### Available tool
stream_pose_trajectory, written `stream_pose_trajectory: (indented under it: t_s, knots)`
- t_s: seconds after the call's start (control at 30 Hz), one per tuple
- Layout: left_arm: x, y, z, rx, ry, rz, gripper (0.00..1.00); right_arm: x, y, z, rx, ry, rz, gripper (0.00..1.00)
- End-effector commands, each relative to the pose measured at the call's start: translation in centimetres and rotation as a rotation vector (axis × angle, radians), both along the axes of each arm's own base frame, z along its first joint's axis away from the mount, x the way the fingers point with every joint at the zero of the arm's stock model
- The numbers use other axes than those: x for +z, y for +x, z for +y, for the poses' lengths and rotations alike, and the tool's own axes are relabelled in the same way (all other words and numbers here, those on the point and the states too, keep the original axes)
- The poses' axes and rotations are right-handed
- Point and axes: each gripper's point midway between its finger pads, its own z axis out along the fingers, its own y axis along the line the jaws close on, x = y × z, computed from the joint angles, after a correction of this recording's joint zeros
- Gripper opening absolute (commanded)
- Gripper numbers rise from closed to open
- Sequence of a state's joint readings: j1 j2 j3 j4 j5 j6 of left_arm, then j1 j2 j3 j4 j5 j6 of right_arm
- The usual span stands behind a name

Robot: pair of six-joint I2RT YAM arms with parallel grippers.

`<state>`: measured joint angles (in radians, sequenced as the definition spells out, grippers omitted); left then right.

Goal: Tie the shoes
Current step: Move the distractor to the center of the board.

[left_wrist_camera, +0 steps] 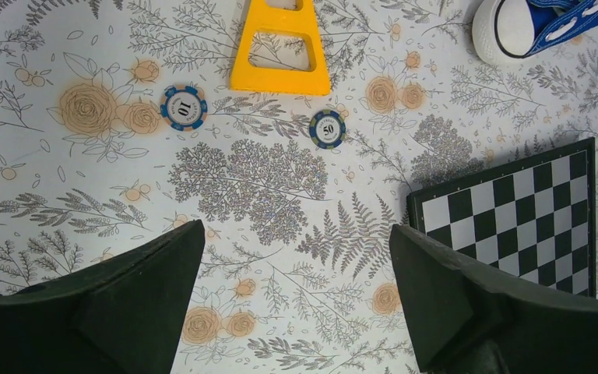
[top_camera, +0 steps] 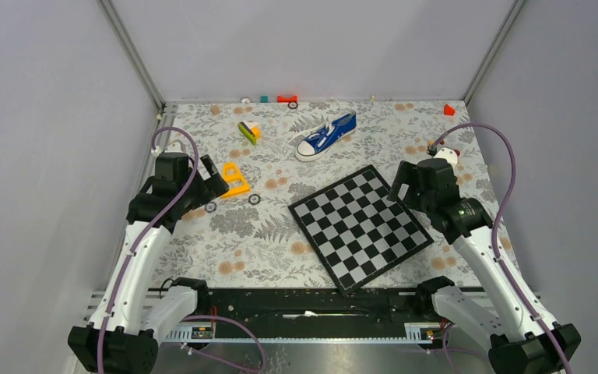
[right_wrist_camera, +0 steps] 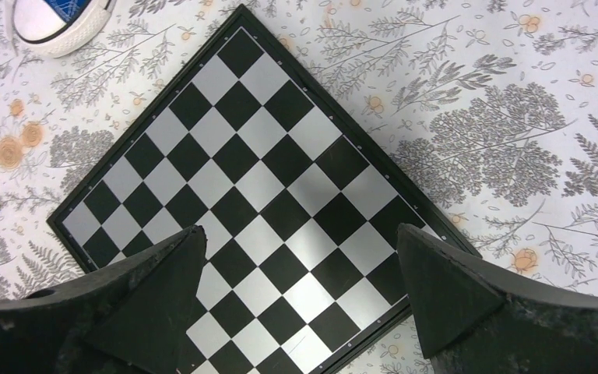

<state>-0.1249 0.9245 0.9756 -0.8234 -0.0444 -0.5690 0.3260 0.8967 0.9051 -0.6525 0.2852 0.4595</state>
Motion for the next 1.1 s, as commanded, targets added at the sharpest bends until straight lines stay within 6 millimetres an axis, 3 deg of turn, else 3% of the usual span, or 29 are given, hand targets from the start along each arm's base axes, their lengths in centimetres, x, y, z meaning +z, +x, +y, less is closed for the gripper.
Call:
stream_pose_trajectory:
  t_s: [0.0,0.17,0.5,0.77,1.07]
  knots:
    - [2.2,0.7,-0.4,-0.031,-0.016,-0.097,0.99,1.0,0.5,0.7,0.034,0.035,-0.049,1.0]
    - [1.5,0.5,-1.8,-0.092,-0.067,-0.092,0.98,0.5,0.3,1.0,0.048,0.044,-0.037,1.0]
    - [-3.7,-1.9,-6.7,-0.232,-0.221,0.041,0.95,0.1,0.4,2.4,0.086,0.105,-0.026,1.0]
    - [-7.0,-4.7,-14.3,-0.442,-0.358,0.127,0.95,-0.2,0.4,2.9,0.106,0.115,-0.009,1.0]
    - [-9.2,-4.1,-22.0,-0.625,-0.328,0.164,0.95,0.3,-0.3,2.5,0.101,0.114,-0.031,1.0]
